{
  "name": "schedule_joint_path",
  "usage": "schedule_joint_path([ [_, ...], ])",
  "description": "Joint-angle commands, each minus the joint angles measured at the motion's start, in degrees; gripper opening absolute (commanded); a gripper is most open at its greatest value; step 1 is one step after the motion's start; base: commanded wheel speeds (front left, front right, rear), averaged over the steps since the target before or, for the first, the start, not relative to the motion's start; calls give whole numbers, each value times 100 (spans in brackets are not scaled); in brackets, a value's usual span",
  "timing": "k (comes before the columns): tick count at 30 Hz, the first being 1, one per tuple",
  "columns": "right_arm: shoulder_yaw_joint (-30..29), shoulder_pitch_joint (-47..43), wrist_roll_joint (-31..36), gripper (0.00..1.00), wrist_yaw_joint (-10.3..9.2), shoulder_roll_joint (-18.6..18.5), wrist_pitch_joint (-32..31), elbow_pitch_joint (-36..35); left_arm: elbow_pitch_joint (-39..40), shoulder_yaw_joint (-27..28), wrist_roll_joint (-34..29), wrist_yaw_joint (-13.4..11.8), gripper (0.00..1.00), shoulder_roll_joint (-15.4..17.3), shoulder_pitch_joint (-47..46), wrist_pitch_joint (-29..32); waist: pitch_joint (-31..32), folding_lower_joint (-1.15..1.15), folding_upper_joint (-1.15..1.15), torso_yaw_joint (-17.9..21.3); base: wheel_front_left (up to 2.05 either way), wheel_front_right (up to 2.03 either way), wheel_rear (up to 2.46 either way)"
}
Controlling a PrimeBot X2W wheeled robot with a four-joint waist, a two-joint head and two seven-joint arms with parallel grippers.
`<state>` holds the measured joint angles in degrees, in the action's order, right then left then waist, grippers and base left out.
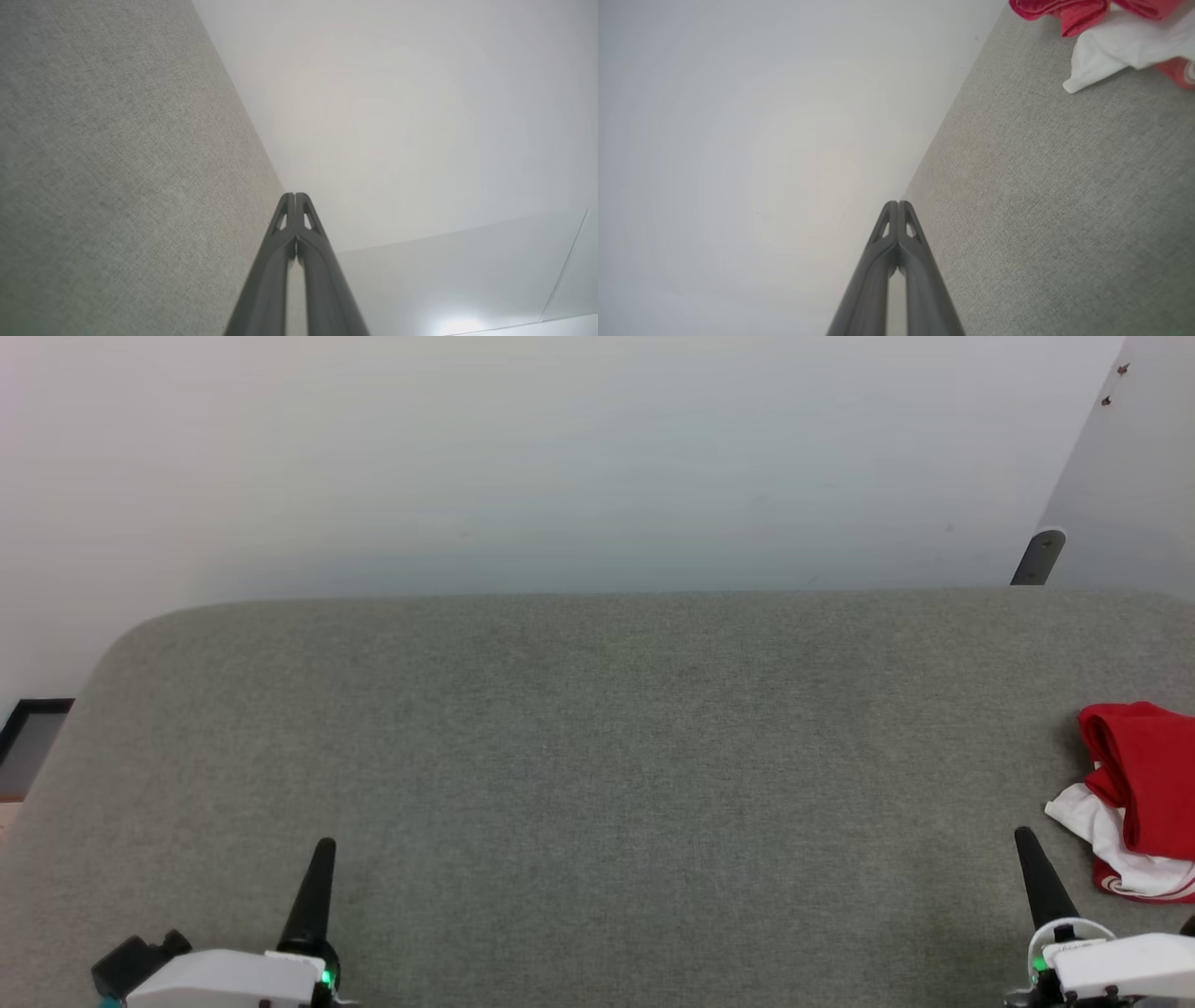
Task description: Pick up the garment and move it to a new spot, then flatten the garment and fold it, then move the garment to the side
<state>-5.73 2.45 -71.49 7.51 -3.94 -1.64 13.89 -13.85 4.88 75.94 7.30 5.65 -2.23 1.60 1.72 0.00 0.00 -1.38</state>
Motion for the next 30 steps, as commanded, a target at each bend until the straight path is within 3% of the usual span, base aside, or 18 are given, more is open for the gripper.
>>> schedule_joint_path([
  [1,-31,130,-159,0,-2,10,-45,-30,26,37,123,23,0,-3,-127,36,-7,0,0,5,0,0,0],
  [30,-74,338,-1594,0,-2,88,-389,3,-9,143,1254,30,0,-214,-354,382,-133,0,0,97,0,0,0],
])
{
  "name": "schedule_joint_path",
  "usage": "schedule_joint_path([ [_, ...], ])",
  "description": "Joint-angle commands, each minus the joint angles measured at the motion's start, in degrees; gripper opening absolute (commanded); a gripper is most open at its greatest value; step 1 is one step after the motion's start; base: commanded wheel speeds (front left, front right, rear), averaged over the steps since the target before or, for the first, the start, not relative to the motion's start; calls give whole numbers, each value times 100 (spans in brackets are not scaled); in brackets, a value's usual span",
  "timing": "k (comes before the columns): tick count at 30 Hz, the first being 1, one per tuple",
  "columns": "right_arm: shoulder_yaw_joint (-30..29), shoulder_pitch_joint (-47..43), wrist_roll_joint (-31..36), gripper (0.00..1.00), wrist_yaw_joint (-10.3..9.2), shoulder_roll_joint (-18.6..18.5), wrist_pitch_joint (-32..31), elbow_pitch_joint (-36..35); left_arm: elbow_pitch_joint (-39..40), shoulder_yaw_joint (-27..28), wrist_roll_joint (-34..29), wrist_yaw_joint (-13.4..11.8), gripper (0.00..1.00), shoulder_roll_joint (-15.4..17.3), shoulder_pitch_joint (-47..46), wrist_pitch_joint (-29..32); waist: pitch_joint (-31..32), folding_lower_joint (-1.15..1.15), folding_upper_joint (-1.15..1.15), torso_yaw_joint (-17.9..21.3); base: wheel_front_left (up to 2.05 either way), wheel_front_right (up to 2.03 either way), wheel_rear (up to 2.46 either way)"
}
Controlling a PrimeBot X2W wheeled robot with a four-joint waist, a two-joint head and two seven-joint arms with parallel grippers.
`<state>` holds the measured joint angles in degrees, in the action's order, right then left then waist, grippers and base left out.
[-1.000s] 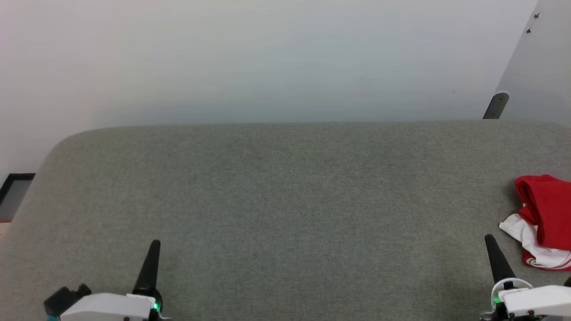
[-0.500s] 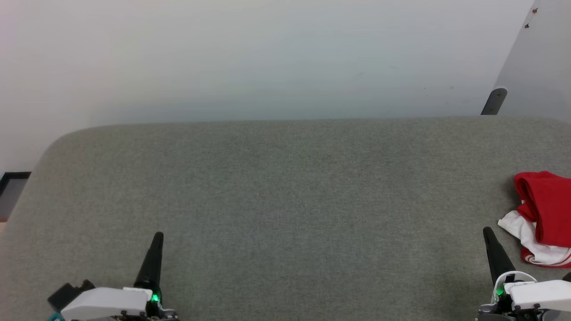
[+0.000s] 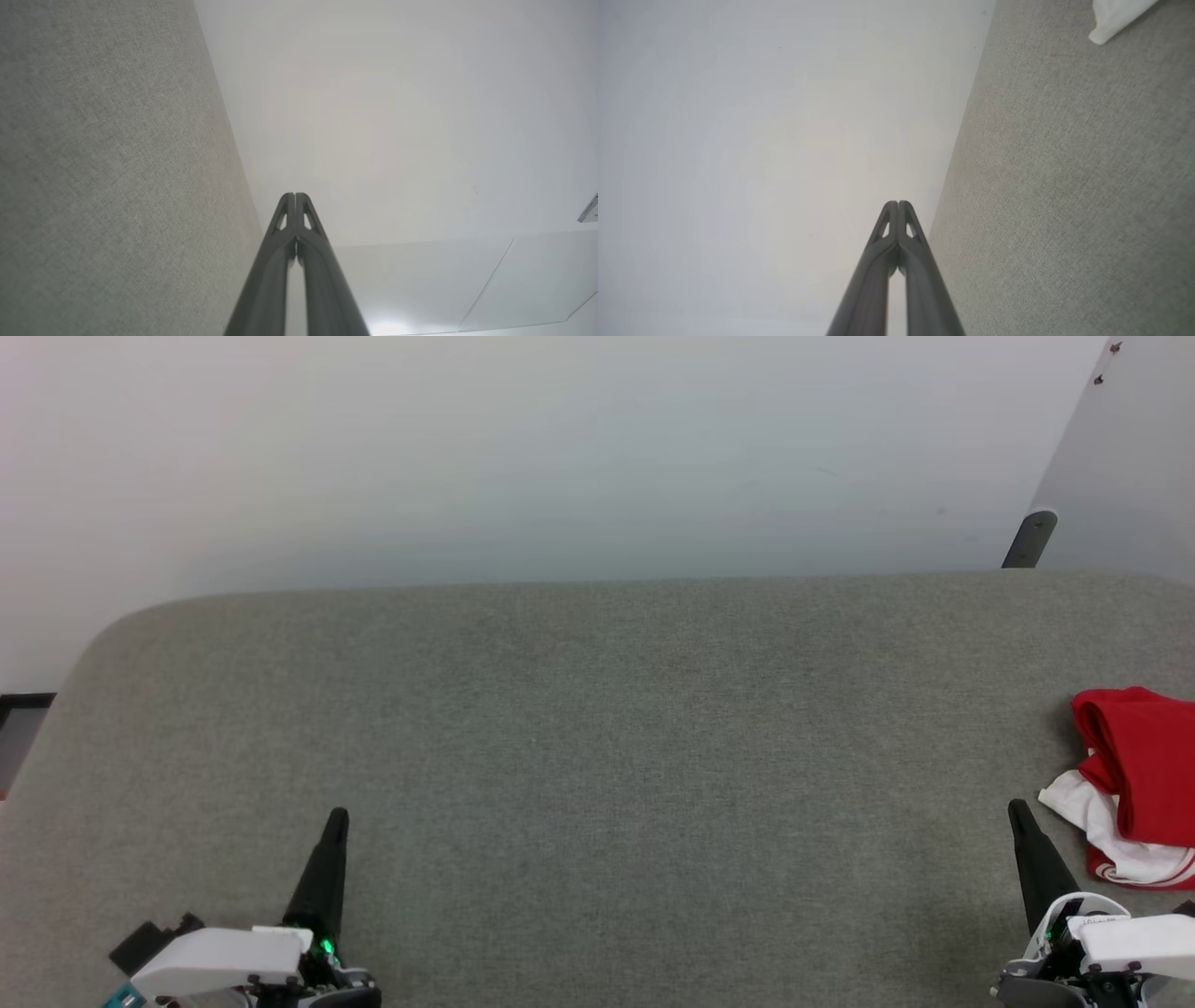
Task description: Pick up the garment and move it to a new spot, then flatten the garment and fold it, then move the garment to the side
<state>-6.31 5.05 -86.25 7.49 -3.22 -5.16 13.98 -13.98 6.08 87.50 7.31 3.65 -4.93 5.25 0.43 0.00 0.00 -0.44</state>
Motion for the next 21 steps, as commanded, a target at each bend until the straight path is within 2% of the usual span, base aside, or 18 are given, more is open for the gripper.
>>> schedule_joint_path([
  [1,-16,82,-170,0,1,20,-43,-5,2,27,123,29,0,-21,-89,31,-8,0,0,6,0,0,0],
  [13,-30,174,-652,0,1,52,-158,9,-13,64,512,32,0,-96,-170,154,-61,0,0,44,0,0,0],
  [21,-27,134,-625,0,1,48,-157,6,-11,60,495,32,0,-87,-162,151,-61,0,0,44,0,0,0],
])
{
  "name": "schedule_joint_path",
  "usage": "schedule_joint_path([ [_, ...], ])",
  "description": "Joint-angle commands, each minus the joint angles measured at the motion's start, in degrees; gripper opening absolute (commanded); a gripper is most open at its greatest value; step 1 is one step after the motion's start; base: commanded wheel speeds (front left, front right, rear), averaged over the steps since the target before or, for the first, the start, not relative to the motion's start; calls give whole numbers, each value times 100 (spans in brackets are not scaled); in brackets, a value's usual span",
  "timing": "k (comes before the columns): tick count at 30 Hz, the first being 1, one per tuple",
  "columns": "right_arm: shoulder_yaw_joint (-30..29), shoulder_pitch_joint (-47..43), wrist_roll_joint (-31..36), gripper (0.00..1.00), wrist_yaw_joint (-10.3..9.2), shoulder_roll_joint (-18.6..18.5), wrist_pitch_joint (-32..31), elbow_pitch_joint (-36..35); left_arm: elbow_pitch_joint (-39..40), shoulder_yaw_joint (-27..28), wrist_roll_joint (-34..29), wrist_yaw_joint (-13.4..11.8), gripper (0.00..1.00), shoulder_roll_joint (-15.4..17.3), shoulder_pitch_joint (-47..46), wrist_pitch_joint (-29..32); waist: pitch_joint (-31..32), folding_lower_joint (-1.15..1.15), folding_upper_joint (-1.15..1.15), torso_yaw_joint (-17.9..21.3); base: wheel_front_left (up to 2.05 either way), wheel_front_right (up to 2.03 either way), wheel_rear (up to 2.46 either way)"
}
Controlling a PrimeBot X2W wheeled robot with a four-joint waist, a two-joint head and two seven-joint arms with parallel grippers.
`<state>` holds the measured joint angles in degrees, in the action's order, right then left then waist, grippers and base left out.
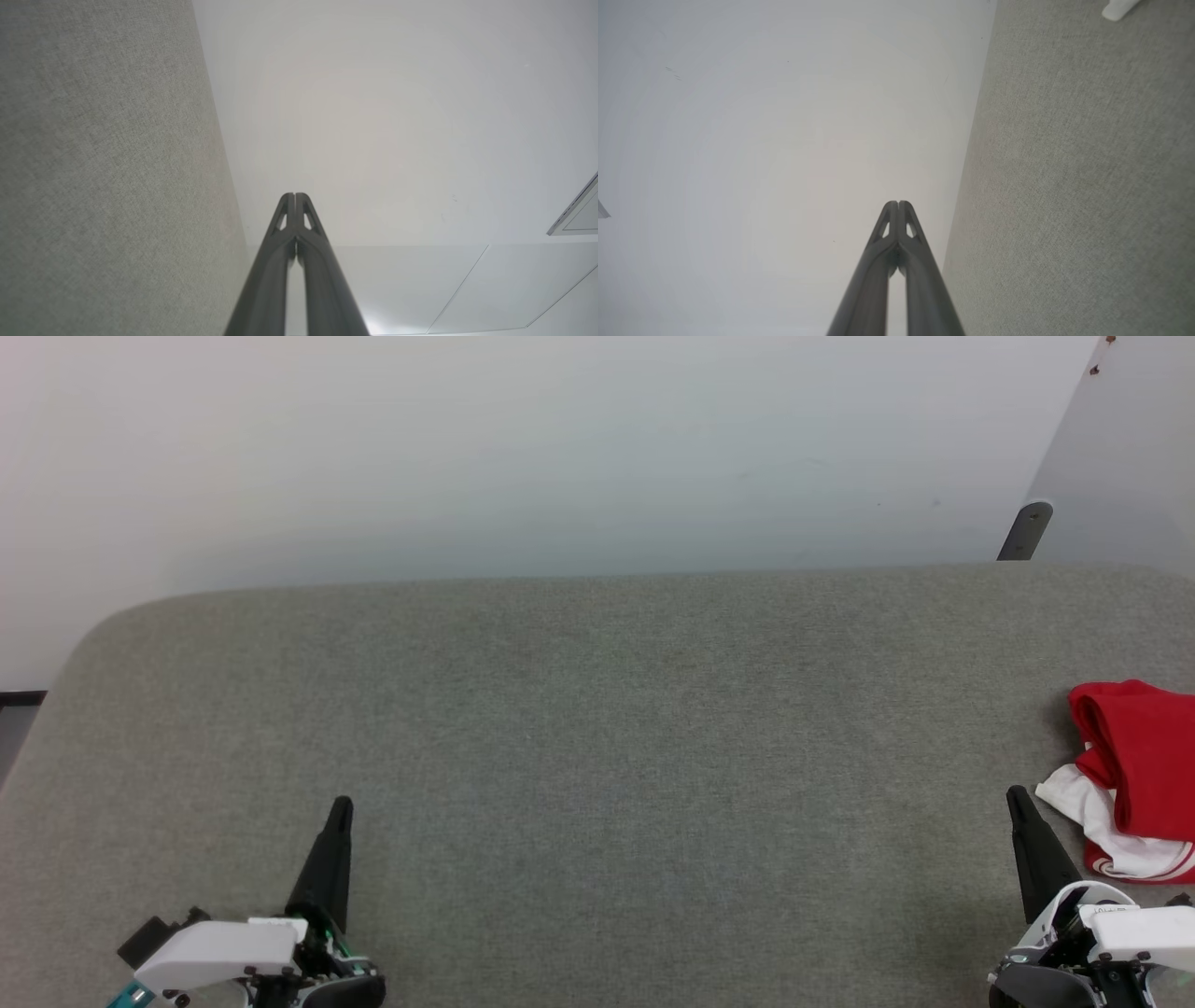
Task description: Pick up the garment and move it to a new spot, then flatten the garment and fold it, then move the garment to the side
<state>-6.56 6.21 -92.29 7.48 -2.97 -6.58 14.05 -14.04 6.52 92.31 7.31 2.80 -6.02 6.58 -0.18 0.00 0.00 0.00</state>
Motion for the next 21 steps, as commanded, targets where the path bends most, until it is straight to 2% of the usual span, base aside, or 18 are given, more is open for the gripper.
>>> schedule_joint_path([
  [1,-1,18,-21,0,2,23,-16,-1,-6,16,14,32,0,-1,-53,18,0,0,0,0,0,0,0],
  [21,0,18,-22,0,2,23,-15,-1,-5,13,16,32,0,0,-53,16,0,0,0,0,0,0,0],
])
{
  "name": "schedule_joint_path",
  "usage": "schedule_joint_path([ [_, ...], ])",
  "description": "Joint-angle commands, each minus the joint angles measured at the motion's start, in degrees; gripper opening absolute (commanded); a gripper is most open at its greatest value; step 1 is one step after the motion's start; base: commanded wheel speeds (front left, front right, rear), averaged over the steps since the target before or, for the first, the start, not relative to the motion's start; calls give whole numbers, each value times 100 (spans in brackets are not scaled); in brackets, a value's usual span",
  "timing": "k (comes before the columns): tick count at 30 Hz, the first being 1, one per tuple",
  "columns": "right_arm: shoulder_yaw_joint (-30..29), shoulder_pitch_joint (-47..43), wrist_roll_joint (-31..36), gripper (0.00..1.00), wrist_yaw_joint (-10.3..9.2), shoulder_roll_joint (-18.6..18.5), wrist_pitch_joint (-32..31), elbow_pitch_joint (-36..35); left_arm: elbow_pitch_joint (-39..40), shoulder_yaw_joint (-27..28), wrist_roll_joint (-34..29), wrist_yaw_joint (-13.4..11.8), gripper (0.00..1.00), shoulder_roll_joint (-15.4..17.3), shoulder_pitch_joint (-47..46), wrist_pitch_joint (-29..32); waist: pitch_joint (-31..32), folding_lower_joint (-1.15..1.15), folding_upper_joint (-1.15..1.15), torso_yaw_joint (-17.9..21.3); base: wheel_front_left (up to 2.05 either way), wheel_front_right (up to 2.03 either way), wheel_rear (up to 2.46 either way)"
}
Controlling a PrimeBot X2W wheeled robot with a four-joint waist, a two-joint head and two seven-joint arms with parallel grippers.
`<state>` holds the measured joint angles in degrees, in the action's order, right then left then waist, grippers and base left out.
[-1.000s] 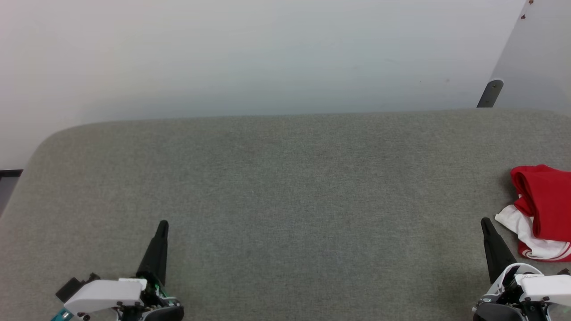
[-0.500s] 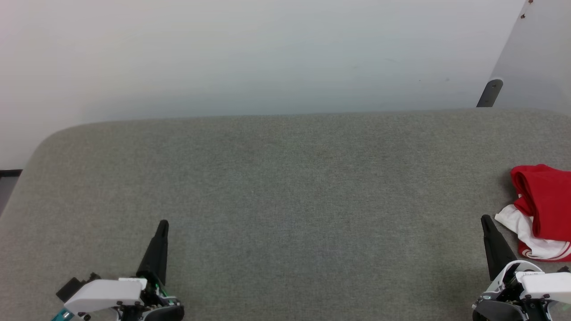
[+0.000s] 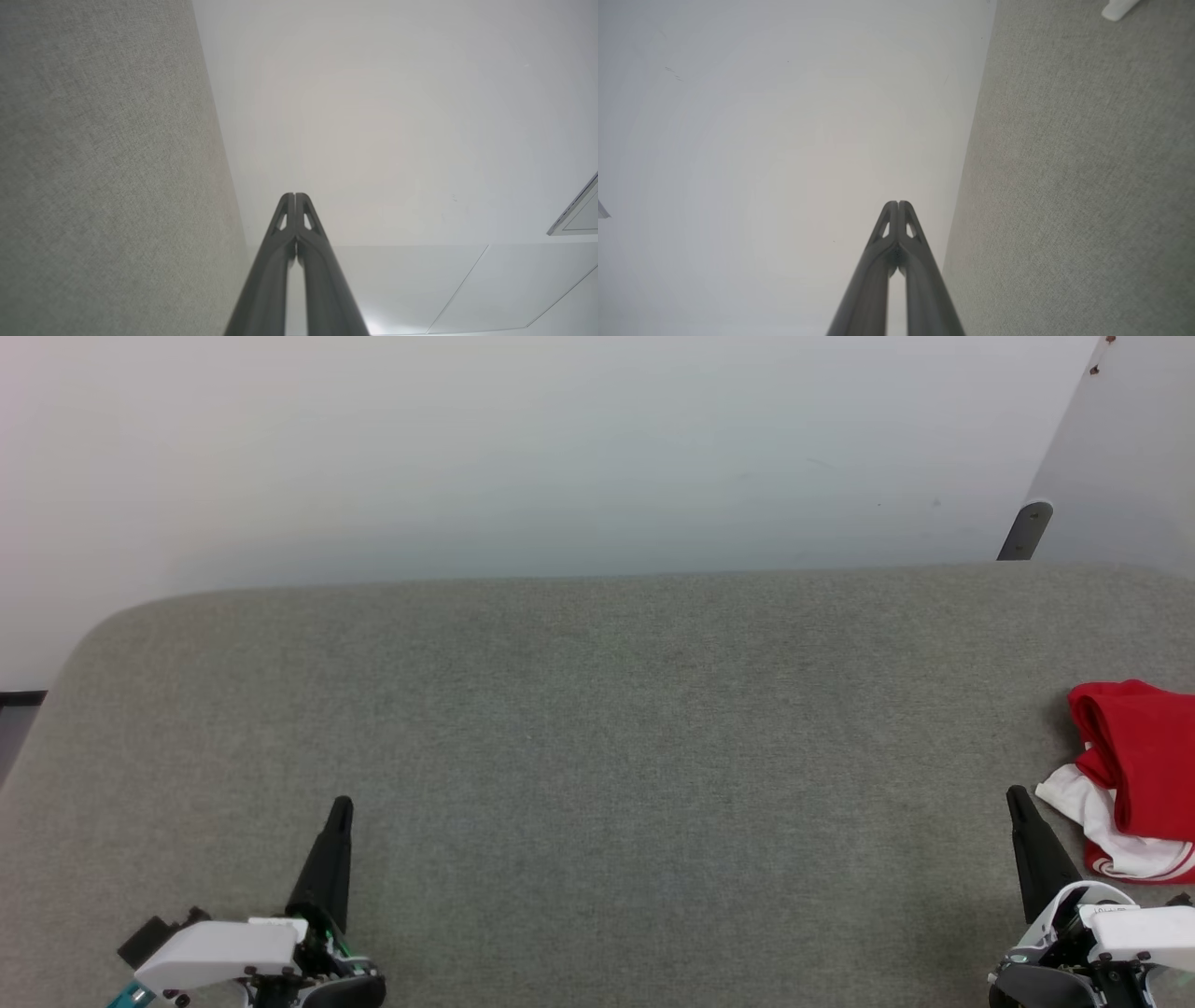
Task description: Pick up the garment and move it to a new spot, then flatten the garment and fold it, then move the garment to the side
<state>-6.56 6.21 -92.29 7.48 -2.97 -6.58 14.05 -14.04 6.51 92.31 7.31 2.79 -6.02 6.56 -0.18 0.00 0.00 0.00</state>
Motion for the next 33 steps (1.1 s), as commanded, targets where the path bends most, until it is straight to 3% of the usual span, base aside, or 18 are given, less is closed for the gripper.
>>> schedule_joint_path([
  [1,0,18,-22,0,2,23,-15,-1,-5,14,16,32,0,1,-53,18,0,0,0,0,0,0,0],
  [33,1,17,-23,0,2,23,-14,-1,-4,14,17,33,0,1,-52,16,0,0,0,0,0,0,0],
])
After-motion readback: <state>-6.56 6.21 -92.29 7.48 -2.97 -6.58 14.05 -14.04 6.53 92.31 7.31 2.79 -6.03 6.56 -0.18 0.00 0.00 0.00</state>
